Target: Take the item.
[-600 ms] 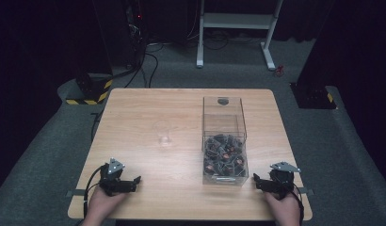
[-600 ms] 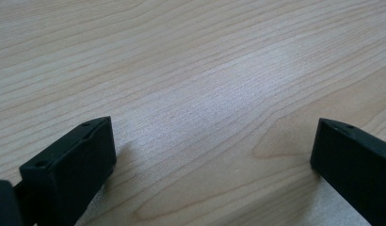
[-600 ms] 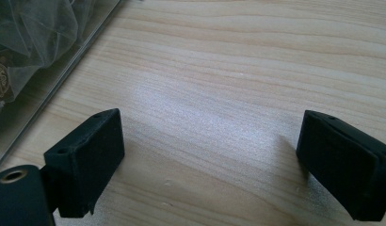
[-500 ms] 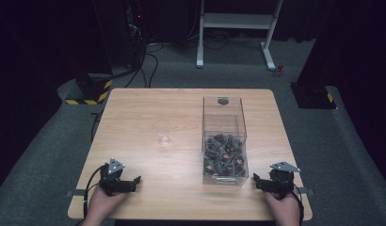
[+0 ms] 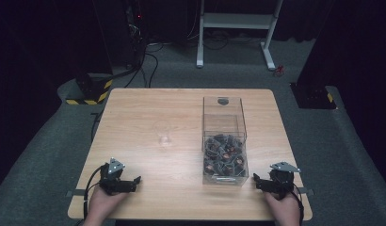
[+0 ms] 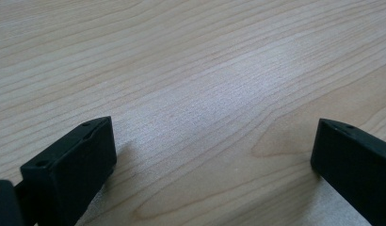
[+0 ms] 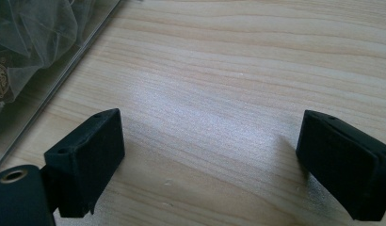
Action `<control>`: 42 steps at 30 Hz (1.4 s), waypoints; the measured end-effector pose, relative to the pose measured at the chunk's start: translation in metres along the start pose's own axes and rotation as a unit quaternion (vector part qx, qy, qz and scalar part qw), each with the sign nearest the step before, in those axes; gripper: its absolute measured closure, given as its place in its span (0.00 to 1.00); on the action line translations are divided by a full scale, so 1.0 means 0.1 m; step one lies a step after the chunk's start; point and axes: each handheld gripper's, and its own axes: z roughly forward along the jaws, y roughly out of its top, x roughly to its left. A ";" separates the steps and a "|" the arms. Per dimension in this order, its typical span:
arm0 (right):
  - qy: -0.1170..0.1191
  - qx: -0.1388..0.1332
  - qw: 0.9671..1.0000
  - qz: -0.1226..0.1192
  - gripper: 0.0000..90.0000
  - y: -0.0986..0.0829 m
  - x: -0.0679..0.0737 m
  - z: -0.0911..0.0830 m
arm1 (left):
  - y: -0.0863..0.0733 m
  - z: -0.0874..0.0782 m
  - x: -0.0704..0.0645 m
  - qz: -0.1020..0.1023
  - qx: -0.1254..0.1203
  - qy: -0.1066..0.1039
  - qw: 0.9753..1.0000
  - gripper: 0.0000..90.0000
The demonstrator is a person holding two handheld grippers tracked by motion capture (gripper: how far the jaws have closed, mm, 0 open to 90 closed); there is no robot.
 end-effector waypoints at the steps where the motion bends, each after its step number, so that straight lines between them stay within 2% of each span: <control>1: 0.000 0.000 1.000 0.000 0.09 0.00 0.00 0.00 | 0.00 0.00 0.00 0.002 0.001 0.002 1.000 0.01; 6: 0.000 0.000 1.000 0.000 0.09 0.00 0.00 0.00 | 0.03 -0.01 0.00 0.000 0.011 0.009 1.000 0.02; 8: 0.001 0.000 1.000 -0.001 0.09 0.00 0.00 0.00 | 0.04 -0.03 0.01 -0.012 0.005 -0.001 1.000 0.02; 11: 0.003 0.000 1.000 -0.003 0.09 0.00 0.00 0.00 | 0.06 -0.06 -0.03 -0.003 -0.001 -0.002 1.000 0.04; 17: 0.003 0.001 1.000 -0.002 0.09 0.00 0.00 0.00 | 0.09 -0.09 -0.12 0.014 0.000 -0.018 1.000 0.06; 19: 0.005 0.000 1.000 -0.003 0.09 0.00 0.00 0.00 | 0.09 -0.09 -0.13 0.016 -0.004 -0.021 1.000 0.07; 27: 0.006 -0.001 1.000 -0.006 0.09 0.01 -0.01 0.01 | 0.14 -0.11 -0.19 0.003 -0.028 -0.042 0.999 0.08; 42: 0.006 -0.002 1.000 -0.007 0.09 0.01 -0.01 0.01 | 0.27 -0.10 -0.39 0.017 -0.053 -0.067 0.996 0.08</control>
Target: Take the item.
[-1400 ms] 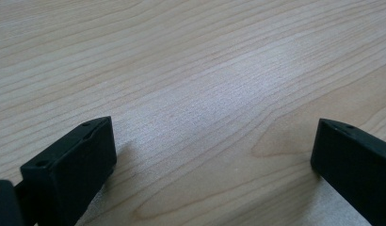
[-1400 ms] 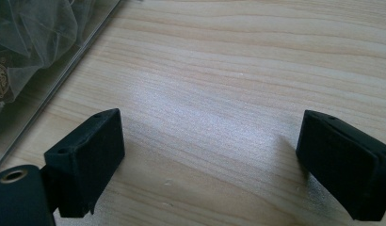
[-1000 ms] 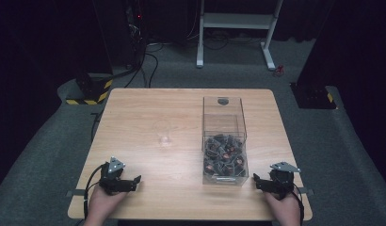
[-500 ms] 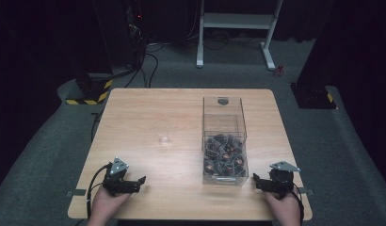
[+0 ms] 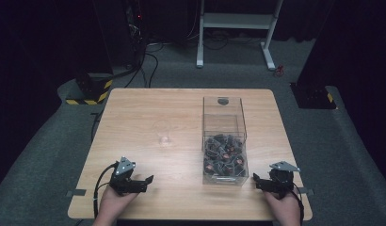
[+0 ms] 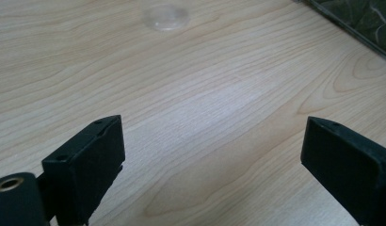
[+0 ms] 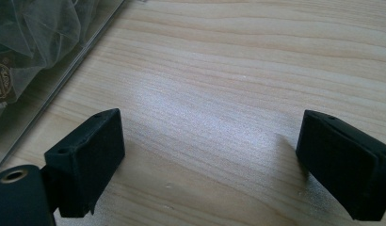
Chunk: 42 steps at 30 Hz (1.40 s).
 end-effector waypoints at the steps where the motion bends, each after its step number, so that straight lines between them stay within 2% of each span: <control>1: 0.000 0.000 1.000 0.000 0.09 0.00 0.00 0.00 | 0.00 0.00 0.00 0.000 0.000 0.000 1.000 0.08; 12: 0.001 0.000 1.000 -0.001 0.09 0.00 0.00 0.00 | 0.05 0.00 -0.09 0.003 -0.010 -0.017 1.000 0.08; 13: 0.001 0.000 1.000 0.000 0.09 0.00 0.00 0.00 | 0.05 0.03 -0.16 -0.039 -0.041 -0.022 0.998 0.08; 14: 0.001 0.000 1.000 0.000 0.09 0.00 0.00 0.00 | 0.05 0.01 -0.15 -0.028 -0.034 -0.023 0.999 0.08; 15: 0.001 0.000 1.000 0.000 0.09 0.00 0.00 0.00 | 0.06 -0.02 -0.11 0.006 -0.013 -0.022 1.000 0.08; 20: 0.001 0.001 1.000 0.000 0.09 0.00 0.00 0.00 | 0.10 -0.05 -0.17 0.007 -0.022 -0.032 0.999 0.09; 24: 0.001 0.002 1.000 0.000 0.09 0.00 0.00 0.00 | 0.15 -0.04 -0.21 0.020 -0.017 -0.033 0.999 0.09; 26: 0.001 0.002 1.000 0.000 0.09 0.00 0.00 0.00 | 0.17 -0.04 -0.23 0.016 -0.018 -0.037 0.999 0.09; 33: 0.001 0.002 1.000 -0.001 0.09 0.00 0.00 0.00 | 0.26 -0.02 -0.31 0.036 -0.016 -0.038 0.998 0.09; 36: 0.001 0.002 1.000 -0.001 0.09 0.00 0.00 0.00 | 0.30 -0.01 -0.34 0.034 -0.020 -0.040 0.998 0.09; 42: 0.003 0.002 1.000 -0.002 0.09 0.01 0.00 0.00 | 0.39 -0.01 -0.39 0.041 -0.029 -0.041 0.998 0.09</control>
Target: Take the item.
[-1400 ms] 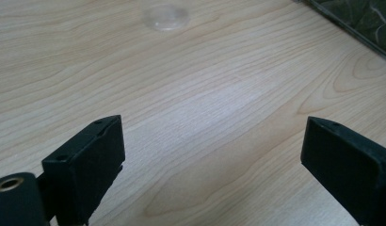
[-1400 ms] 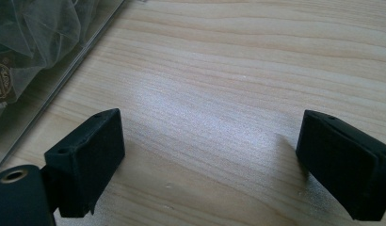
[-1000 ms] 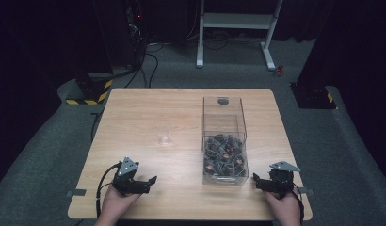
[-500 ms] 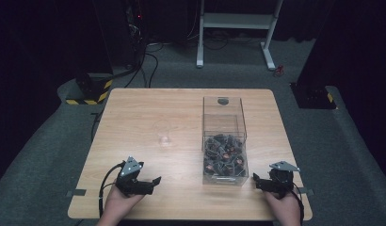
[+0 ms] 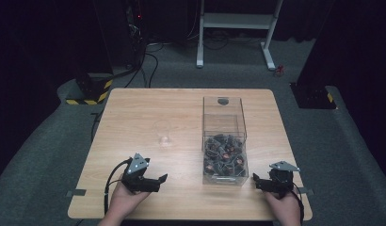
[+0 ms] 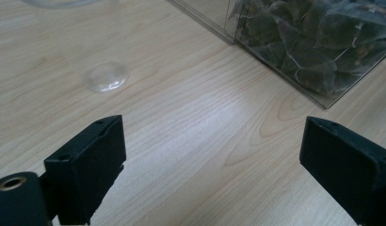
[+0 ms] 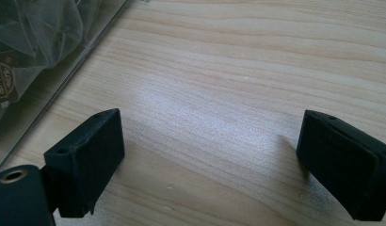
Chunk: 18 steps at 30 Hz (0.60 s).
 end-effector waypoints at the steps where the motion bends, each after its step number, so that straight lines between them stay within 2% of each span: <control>1: 0.000 0.000 1.000 0.000 0.09 0.00 0.00 0.00 | 0.01 0.00 -0.01 0.000 -0.002 -0.002 1.000 0.09; 3: 0.000 0.000 1.000 0.000 0.09 0.00 0.00 0.00 | 0.03 0.01 -0.02 0.005 -0.004 -0.001 1.000 0.09; 14: 0.000 0.000 1.000 0.000 0.09 0.00 0.00 0.00 | 0.11 0.06 -0.08 0.000 -0.011 -0.010 1.000 0.09; 18: 0.000 0.000 1.000 0.000 0.09 0.00 0.00 0.00 | 0.14 0.08 -0.09 0.008 -0.011 -0.011 1.000 0.09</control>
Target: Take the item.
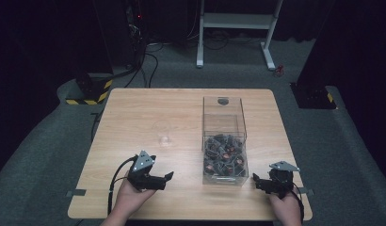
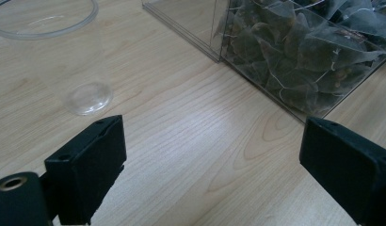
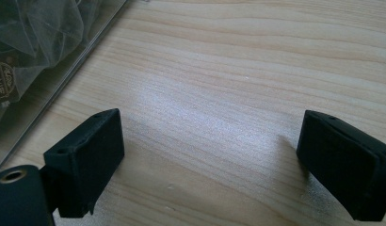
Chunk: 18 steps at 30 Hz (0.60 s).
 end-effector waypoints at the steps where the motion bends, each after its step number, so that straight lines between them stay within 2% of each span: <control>1: 0.000 0.000 1.000 0.000 0.09 0.00 0.00 0.00 | 0.00 0.01 -0.01 -0.001 0.000 -0.002 1.000 0.09; 13: 0.000 0.000 1.000 0.000 0.09 0.00 0.00 0.00 | 0.09 0.04 -0.07 0.000 -0.017 -0.013 1.000 0.13; 18: 0.000 0.000 1.000 0.000 0.09 0.00 0.00 0.00 | 0.14 0.06 -0.10 0.004 -0.016 -0.016 1.000 0.14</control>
